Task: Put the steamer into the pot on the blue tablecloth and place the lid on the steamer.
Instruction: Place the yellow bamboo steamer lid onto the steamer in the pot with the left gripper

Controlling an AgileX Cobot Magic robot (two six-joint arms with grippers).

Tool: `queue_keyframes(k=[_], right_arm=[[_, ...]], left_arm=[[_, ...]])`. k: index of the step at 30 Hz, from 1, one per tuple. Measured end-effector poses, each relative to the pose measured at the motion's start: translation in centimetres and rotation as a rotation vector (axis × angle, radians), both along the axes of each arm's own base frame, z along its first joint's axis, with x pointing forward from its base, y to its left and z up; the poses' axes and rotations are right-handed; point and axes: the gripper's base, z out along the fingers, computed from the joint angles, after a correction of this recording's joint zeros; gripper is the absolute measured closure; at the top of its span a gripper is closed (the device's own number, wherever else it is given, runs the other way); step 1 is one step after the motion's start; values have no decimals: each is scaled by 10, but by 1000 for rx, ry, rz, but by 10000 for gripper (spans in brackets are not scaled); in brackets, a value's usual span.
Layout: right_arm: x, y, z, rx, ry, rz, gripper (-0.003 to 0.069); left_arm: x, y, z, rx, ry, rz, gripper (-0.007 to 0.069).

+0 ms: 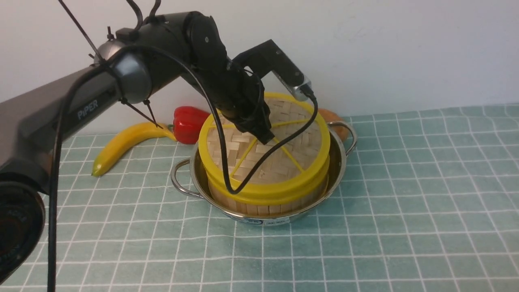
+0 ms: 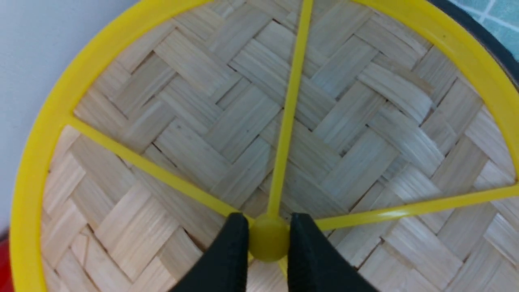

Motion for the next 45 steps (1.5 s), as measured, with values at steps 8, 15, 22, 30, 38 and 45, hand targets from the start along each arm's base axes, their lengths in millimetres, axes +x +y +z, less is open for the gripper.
queue_keyframes(k=[8,15,22,30,38,45], right_arm=[[0,0,0,0,0,0,417],[0,0,0,0,0,0,417],[0,0,0,0,0,0,417],[0,0,0,0,0,0,417],[0,0,0,0,0,0,417],[0,0,0,0,0,0,417]], left_arm=[[5,0,-13,9,21,6,509],[9,-2,-22,0,17,13,509],[10,-2,-23,-1,15,13,509],[11,-2,-26,-2,13,14,509],[16,-4,-35,-7,11,22,509],[16,-4,-34,-8,8,22,491]])
